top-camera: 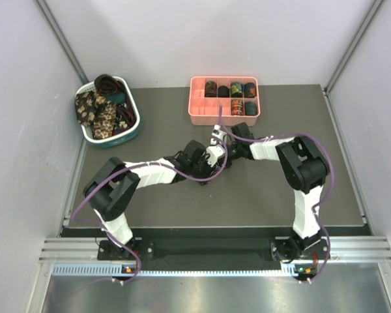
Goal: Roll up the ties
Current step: Roll the tie
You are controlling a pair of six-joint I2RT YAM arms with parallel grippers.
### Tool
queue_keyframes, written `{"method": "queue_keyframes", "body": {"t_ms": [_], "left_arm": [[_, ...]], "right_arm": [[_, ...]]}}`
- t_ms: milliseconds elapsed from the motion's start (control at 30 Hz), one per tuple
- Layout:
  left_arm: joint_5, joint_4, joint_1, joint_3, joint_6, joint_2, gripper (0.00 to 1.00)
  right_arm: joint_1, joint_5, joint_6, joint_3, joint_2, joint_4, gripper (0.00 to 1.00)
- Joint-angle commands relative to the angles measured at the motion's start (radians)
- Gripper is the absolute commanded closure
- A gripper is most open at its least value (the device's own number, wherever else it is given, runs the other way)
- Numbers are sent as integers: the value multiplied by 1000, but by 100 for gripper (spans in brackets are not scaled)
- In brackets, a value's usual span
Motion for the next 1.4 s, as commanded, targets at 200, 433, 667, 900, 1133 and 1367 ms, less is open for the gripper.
{"method": "queue_keyframes", "body": {"t_ms": [200, 433, 667, 900, 1133, 1367], "left_arm": [[-48, -194, 0, 54, -88, 64, 68], [-102, -261, -2, 79, -108, 72, 68], [-114, -414, -2, 162, -116, 124, 68], [-123, -533, 0, 245, -168, 205, 67], [-112, -577, 1, 274, -165, 222, 67], [-94, -652, 0, 320, -153, 254, 66]], "right_arm": [[-117, 144, 65, -68, -137, 63, 45], [-178, 271, 116, -188, -282, 133, 44], [-145, 502, 110, -474, -583, 201, 44], [295, 996, 29, -513, -798, 47, 41], [637, 1367, -65, -484, -831, 46, 40], [889, 1553, -243, -314, -607, 18, 41]]}}
